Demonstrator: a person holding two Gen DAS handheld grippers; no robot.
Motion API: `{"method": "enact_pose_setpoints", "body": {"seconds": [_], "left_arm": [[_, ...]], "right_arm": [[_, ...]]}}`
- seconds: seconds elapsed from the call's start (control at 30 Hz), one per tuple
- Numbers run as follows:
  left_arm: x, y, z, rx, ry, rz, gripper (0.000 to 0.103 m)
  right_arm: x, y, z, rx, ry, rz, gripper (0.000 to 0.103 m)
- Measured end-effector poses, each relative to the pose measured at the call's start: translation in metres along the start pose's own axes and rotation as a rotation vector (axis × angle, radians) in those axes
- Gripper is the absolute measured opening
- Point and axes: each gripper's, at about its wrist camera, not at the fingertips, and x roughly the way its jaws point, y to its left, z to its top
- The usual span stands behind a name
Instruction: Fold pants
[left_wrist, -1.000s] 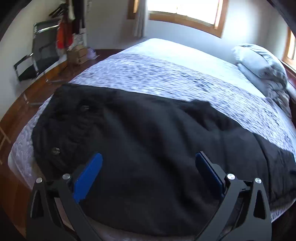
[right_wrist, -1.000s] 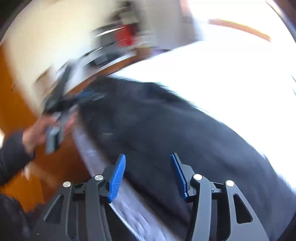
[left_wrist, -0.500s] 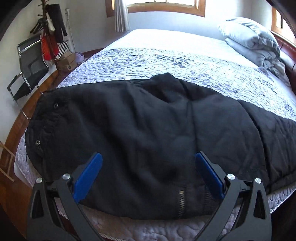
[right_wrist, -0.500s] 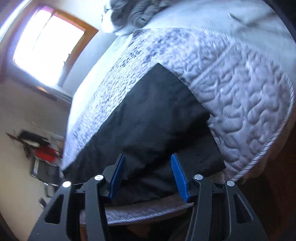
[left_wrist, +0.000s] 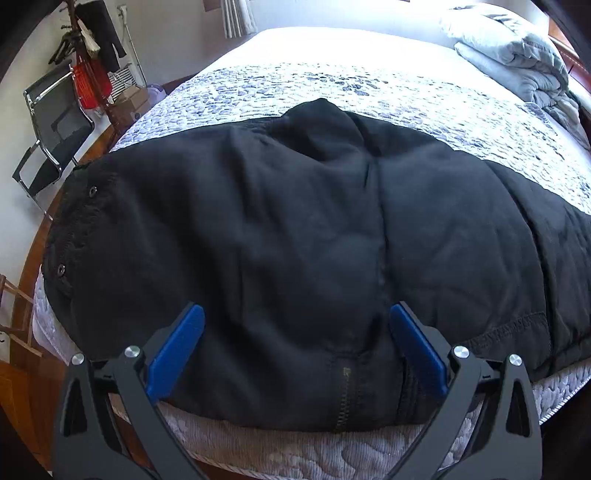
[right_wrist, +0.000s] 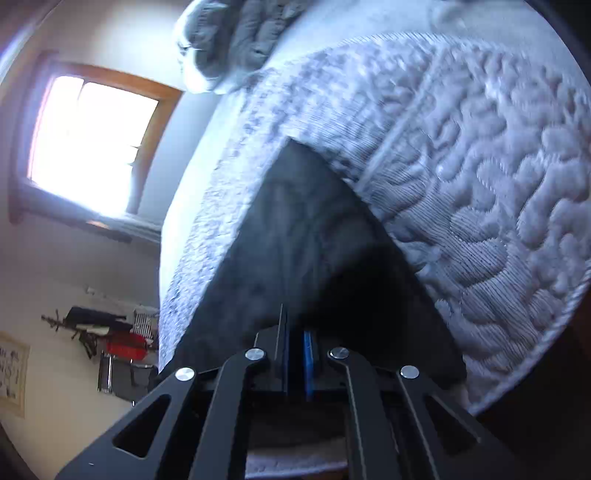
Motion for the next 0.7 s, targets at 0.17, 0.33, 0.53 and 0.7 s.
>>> {"method": "enact_pose_setpoints", "body": {"seconds": [0.17, 0.33, 0.53, 0.7], "left_arm": [[-0.001, 0.000, 0.001, 0.006, -0.002, 0.007, 0.100], [-0.001, -0.001, 0.004, -0.003, 0.006, 0.011, 0.100], [-0.010, -0.002, 0.003, 0.008, 0.003, 0.012, 0.100], [-0.018, -0.001, 0.001, -0.001, -0.003, 0.004, 0.100]], "right_arm": [[-0.017, -0.005, -0.011, -0.022, 0.062, -0.060, 0.005], [-0.011, -0.033, -0.021, 0.024, 0.110, -0.097, 0.016], [-0.035, -0.025, -0.026, 0.045, 0.064, -0.089, 0.047], [-0.032, -0.048, -0.035, 0.182, 0.075, 0.000, 0.054]]}}
